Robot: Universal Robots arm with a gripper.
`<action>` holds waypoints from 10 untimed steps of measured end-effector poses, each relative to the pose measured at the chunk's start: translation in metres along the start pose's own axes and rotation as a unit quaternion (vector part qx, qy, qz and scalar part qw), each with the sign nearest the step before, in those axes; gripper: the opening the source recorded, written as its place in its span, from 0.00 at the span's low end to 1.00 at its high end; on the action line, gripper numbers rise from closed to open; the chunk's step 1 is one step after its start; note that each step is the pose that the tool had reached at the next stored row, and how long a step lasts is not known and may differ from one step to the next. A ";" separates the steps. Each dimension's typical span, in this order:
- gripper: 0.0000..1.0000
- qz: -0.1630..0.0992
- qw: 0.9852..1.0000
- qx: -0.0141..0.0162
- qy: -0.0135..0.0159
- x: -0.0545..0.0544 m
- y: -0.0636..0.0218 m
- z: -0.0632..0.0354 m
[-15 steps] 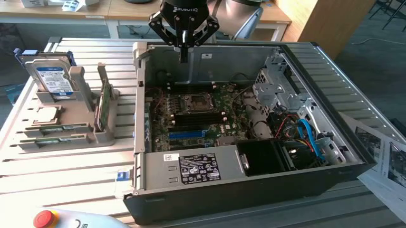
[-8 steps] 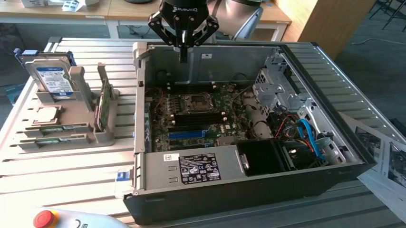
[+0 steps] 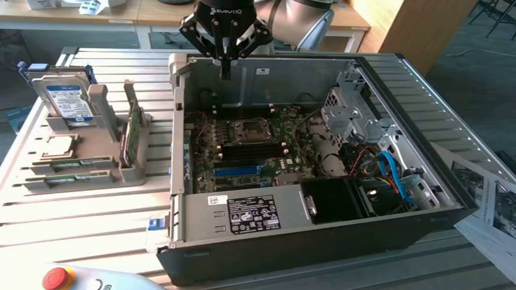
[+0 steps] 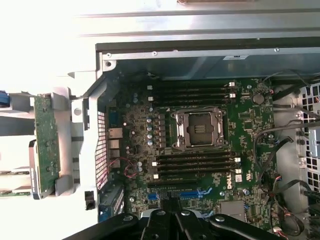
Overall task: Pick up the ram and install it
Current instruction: 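Reach for the ram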
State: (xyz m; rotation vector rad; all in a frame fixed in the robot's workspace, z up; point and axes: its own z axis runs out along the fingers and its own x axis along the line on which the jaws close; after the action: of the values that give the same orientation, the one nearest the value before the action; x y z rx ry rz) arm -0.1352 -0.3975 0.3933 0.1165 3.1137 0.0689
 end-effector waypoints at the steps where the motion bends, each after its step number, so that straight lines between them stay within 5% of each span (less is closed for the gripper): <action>1: 0.10 0.000 1.000 0.000 0.000 0.002 0.0001 -0.0001; 10: 0.10 0.000 1.000 0.000 0.000 0.024 0.0009 -0.0005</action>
State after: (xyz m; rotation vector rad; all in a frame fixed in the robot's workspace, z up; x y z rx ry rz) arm -0.1591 -0.3949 0.3932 0.1166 3.1137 0.0689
